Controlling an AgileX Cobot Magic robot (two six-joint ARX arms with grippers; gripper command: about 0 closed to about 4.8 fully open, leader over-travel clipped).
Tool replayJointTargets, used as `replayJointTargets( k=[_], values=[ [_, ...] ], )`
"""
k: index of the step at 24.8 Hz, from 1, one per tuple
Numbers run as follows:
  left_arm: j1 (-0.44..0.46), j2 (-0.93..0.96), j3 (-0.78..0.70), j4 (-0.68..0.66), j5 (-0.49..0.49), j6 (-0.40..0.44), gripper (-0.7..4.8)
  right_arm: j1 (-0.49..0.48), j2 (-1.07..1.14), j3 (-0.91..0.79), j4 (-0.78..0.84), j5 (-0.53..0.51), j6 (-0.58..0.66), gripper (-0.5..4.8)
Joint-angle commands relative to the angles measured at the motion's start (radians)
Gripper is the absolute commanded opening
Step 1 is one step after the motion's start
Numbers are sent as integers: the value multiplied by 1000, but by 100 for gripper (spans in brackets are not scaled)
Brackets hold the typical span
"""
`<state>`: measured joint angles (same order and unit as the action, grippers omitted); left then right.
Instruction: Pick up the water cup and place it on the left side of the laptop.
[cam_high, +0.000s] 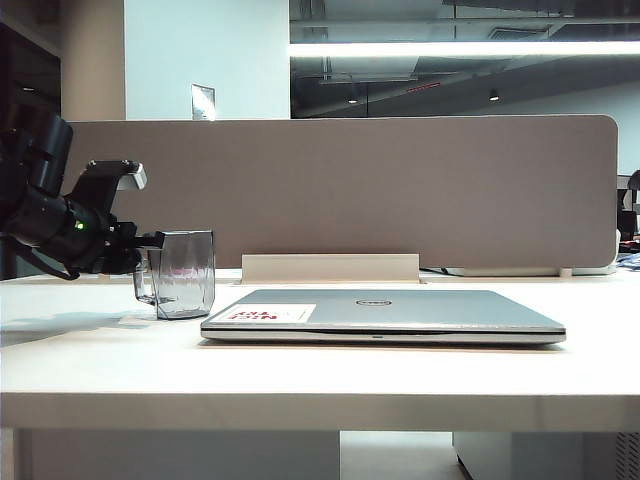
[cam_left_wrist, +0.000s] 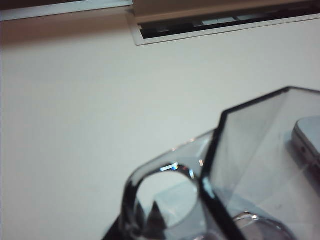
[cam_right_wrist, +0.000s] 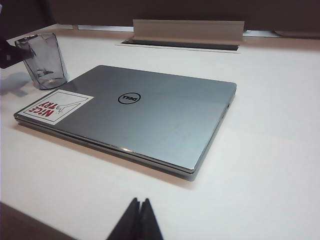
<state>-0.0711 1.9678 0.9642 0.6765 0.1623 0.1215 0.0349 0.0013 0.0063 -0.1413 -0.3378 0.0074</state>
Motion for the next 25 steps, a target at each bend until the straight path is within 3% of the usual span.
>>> replayJointTargets(
  k=[1, 4, 15, 25],
  values=[
    [1, 10, -10, -76, -27, 19, -1, 0, -2, -6, 10, -2, 1, -8],
    [1, 10, -10, -76, -8, 17, -1, 0, -2, -6, 10, -2, 1, -8],
    [1, 10, -10, -78, 22, -7, 123, 1, -2, -6, 10, -2, 1, -8],
    [1, -23, -10, -92, 44, -25, 125, 0, -2, -6, 9, -2, 1, -8]
  ],
)
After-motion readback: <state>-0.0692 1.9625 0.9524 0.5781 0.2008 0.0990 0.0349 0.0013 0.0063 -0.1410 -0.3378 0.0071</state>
